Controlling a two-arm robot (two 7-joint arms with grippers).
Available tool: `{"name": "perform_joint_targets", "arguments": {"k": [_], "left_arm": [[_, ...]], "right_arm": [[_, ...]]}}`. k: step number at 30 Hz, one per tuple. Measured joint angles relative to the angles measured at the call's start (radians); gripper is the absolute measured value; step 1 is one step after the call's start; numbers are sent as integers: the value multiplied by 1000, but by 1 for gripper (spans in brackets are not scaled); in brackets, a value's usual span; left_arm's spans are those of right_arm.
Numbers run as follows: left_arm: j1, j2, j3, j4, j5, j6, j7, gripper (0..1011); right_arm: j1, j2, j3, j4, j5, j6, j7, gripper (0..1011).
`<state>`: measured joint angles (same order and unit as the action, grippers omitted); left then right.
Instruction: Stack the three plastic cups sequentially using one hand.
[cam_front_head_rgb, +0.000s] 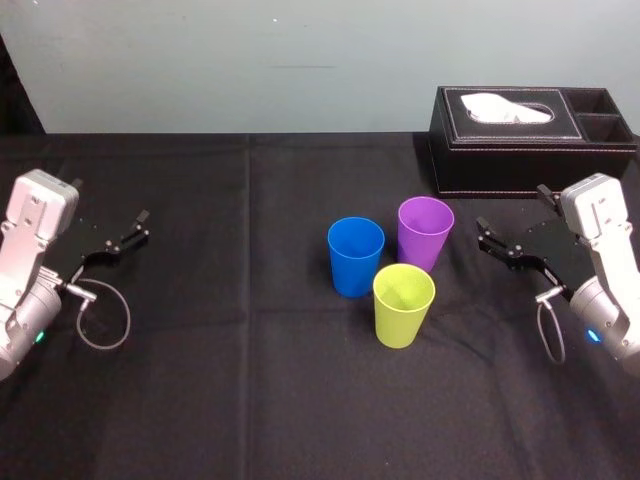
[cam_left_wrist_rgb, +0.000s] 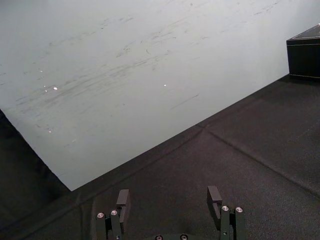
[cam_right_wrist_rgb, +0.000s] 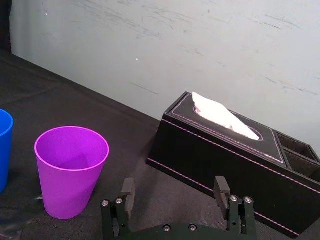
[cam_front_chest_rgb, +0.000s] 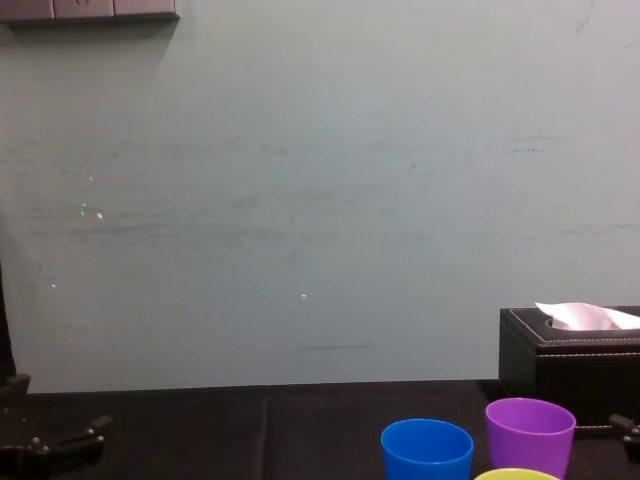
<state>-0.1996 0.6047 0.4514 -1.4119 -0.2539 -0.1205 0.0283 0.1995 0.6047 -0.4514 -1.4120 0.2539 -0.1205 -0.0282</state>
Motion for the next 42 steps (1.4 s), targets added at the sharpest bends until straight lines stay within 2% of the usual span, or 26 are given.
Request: {"name": "perform_joint_targets", "arguments": {"k": [34, 37, 42], "left_arm": [[0, 0, 0, 0, 0, 0, 0, 1011], [0, 0, 0, 0, 0, 0, 0, 1011], [0, 0, 0, 0, 0, 0, 0, 1011]], "right_arm": [[0, 0, 1, 0, 0, 0, 0, 1003], [-11, 5, 14, -11, -1, -1, 3, 1003], [-53, 27, 50, -64, 35, 10, 42, 1003]]}}
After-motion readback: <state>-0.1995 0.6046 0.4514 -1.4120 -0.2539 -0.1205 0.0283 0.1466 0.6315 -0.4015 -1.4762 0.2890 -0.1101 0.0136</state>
